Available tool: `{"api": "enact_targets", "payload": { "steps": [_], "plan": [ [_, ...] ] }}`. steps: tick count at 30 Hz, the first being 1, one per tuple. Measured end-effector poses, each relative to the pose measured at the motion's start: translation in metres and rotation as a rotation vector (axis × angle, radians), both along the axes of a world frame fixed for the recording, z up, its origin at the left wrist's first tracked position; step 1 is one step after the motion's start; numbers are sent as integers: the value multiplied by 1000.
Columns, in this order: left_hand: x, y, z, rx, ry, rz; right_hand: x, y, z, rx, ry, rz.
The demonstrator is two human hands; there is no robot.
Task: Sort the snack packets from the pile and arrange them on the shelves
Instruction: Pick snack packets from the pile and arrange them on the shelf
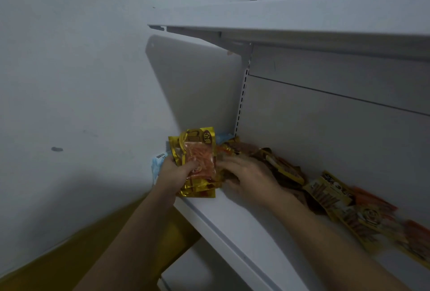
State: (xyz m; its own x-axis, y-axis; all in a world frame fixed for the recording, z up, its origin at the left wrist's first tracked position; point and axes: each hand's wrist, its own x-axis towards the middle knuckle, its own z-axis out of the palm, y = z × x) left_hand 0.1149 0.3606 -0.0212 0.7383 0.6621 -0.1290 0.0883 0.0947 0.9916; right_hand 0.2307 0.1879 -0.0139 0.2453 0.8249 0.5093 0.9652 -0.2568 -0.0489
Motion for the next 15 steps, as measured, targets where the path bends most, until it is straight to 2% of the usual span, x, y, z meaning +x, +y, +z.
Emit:
{"api": "enact_targets", "payload": {
  "steps": [3, 6, 10, 15],
  "plan": [
    [-1, 1, -2, 30, 28, 39, 13, -3, 3, -149, 183, -437],
    [0, 0, -6, 50, 74, 36, 10, -2, -7, -229, 157, -615],
    [7, 1, -16, 62, 87, 14, 8, 4, -12, -306, 54, -662],
    [7, 3, -19, 61, 79, -2, 6, 4, -12, -337, 96, -614]
  ]
}}
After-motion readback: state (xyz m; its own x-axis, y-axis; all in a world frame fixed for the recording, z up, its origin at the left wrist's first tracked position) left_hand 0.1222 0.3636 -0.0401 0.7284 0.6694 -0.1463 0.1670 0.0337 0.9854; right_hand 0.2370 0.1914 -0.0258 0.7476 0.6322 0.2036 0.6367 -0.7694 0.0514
